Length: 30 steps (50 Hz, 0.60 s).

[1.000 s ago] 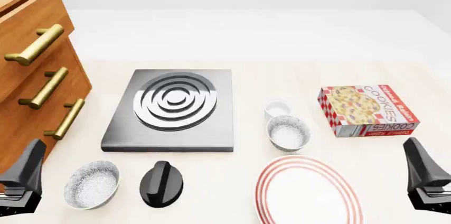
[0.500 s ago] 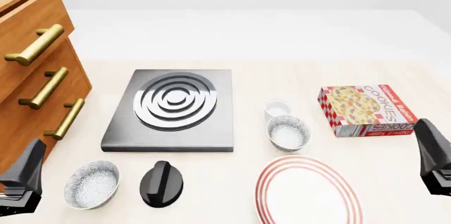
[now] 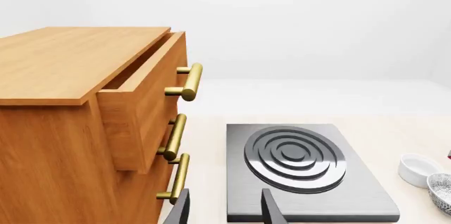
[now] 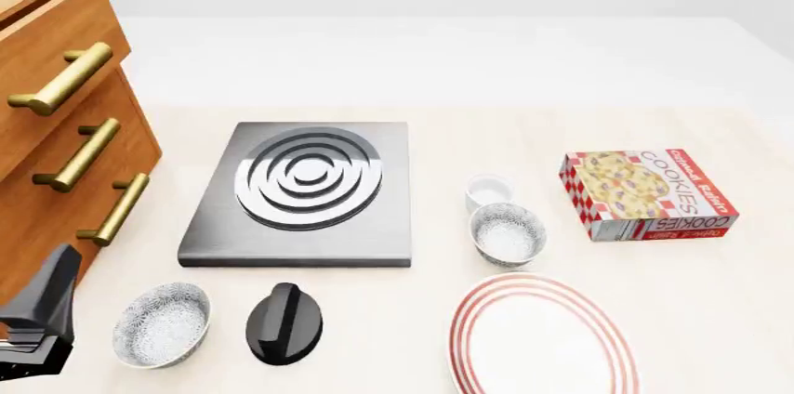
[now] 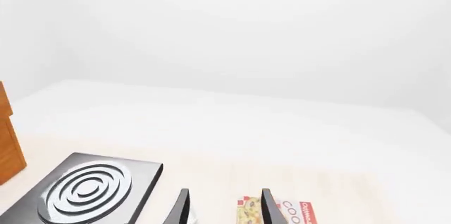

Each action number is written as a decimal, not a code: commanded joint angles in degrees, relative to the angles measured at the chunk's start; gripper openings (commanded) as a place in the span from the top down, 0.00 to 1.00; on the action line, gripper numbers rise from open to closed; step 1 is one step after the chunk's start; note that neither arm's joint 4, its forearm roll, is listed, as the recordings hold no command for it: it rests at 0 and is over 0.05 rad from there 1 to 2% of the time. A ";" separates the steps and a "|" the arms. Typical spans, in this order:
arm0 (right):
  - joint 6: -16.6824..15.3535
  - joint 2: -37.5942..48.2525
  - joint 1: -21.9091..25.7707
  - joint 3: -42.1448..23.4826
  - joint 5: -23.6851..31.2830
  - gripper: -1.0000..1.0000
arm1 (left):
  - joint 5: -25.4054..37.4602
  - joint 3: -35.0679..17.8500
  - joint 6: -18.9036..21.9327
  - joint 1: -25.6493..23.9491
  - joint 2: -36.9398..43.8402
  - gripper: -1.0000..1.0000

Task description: Pick the akita bowl between the plate and the ramekin and place it on the plate.

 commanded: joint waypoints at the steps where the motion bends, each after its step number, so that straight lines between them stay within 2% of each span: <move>1: -1.05 8.83 2.31 -15.27 7.61 0.00 | 0.00 0.00 0.00 0.00 0.00 0.00; 7: -1.34 14.62 3.50 -21.99 10.91 0.00 | 0.00 0.00 0.00 0.00 0.00 0.00; 12: -2.34 18.05 4.59 -24.79 12.07 0.00 | 0.00 0.00 0.00 0.00 0.00 0.00; 22: -2.13 25.73 5.99 -29.87 15.20 0.00 | 0.00 0.00 0.00 0.00 0.00 0.00; 30: -0.91 30.17 5.73 -34.20 21.84 0.00 | 0.00 0.00 0.00 0.00 0.00 0.00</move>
